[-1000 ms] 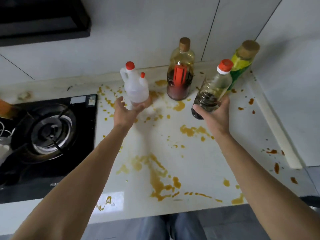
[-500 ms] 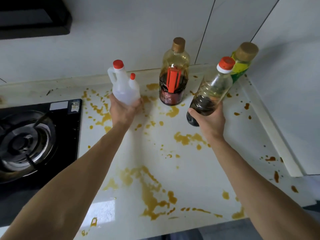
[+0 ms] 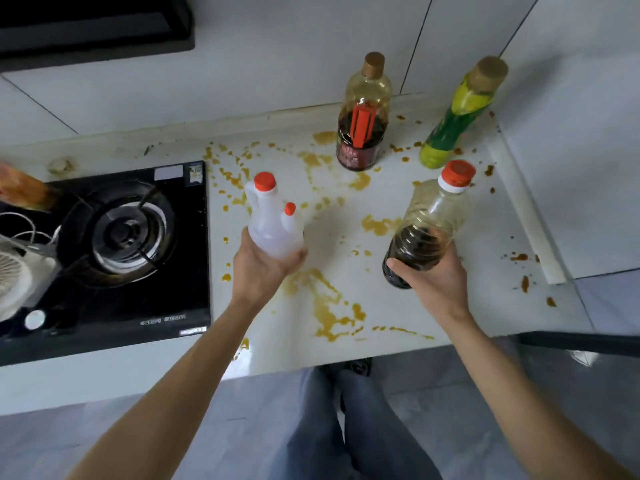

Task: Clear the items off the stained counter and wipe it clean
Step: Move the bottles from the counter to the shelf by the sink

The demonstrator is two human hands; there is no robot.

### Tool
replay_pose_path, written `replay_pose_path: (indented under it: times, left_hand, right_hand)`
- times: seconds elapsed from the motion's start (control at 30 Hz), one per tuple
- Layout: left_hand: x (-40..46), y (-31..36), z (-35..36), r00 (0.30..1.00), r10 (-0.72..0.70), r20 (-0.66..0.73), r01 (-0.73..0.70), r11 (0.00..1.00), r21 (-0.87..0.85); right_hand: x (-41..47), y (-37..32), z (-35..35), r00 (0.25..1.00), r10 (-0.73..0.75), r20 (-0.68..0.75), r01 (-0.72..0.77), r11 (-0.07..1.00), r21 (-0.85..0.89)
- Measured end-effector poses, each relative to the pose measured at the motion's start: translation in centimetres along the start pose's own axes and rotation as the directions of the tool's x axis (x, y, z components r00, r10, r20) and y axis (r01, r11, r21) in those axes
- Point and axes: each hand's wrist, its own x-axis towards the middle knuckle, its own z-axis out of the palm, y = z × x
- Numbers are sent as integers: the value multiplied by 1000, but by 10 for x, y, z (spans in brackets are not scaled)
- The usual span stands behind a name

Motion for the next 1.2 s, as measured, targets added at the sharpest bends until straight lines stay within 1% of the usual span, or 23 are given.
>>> replay_pose_path:
  times: [0.13,0.23,0.33,0.43,0.53,0.63,0.73,0.93,1.07,1.2]
  left_hand:
    - [-56,-30,-22,996,-82,28,79,991,105]
    - [-93,-57,-36,989,-145,38,142,987,74]
    - [-130,-76,-50,980,-195,44,190,978,88]
    - [-159,-94,-61,970,-240,26,238,969,72]
    - [-179,-113,-70,963,-266,42,262,962,77]
    - [-200,-127,-76,958,-287,5,286,956,63]
    - [-224,-137,-78,944,-314,-100,318,948,31]
    - [-286,-169,-77,887,-411,-212,383,909,-163]
    - [-343,-201,-72,800,-522,-295,439,845,-305]
    - [-411,-229,-62,670,-641,-374,502,762,-408]
  right_hand:
    - [-52,8,-15,996,47,75,-42,997,-67]
    - [-88,17,-23,993,60,97,-48,992,-120]
    - [-118,34,-32,990,74,120,-56,988,-146]
    - [-140,52,-41,972,119,203,-72,972,-224]
    - [-155,65,-48,953,148,266,-70,958,-280]
    - [-161,69,-49,927,160,338,-39,941,-338]
    - [-157,65,-43,875,156,458,47,915,-402]
    - [-143,54,-8,746,152,649,242,846,-476]
    - [-142,42,35,646,146,749,376,793,-479]
    - [-159,23,89,514,118,850,526,739,-421]
